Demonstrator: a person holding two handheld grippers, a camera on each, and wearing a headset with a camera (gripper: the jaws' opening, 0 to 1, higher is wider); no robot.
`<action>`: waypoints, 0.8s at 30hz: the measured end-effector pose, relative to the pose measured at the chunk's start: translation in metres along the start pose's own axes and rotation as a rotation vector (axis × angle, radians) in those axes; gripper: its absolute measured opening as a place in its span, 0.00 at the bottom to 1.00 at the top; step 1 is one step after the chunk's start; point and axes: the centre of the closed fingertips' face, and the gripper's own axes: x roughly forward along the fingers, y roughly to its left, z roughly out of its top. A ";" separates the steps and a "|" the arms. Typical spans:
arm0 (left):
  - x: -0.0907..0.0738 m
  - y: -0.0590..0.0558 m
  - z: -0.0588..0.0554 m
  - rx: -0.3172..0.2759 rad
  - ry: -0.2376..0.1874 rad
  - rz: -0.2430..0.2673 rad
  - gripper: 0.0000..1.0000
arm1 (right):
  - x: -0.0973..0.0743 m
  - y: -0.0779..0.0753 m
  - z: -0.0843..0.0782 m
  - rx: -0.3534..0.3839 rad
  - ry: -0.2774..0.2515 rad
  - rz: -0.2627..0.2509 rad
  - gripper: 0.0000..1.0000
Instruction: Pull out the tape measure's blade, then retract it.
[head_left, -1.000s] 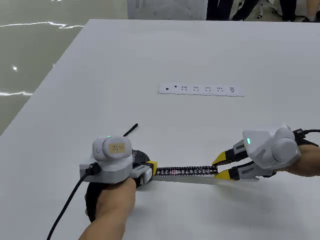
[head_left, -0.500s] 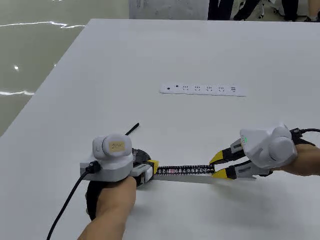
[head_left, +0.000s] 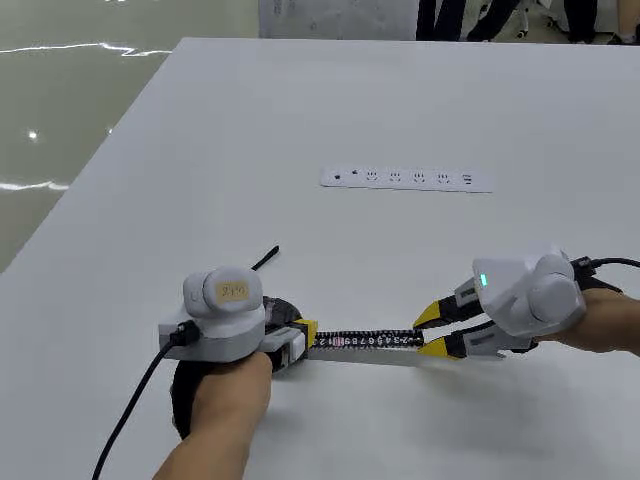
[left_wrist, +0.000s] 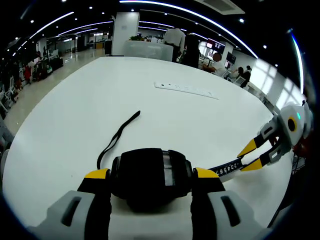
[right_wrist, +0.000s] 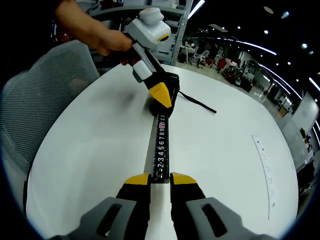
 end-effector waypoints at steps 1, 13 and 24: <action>-0.001 0.000 -0.001 -0.001 0.000 0.000 0.61 | 0.000 0.000 0.000 -0.001 0.001 -0.001 0.14; -0.001 0.002 -0.001 -0.007 0.004 -0.003 0.60 | 0.004 -0.001 -0.001 0.001 -0.002 -0.002 0.14; -0.005 0.001 -0.001 -0.011 0.000 -0.007 0.60 | 0.006 0.000 0.001 0.001 -0.003 -0.001 0.14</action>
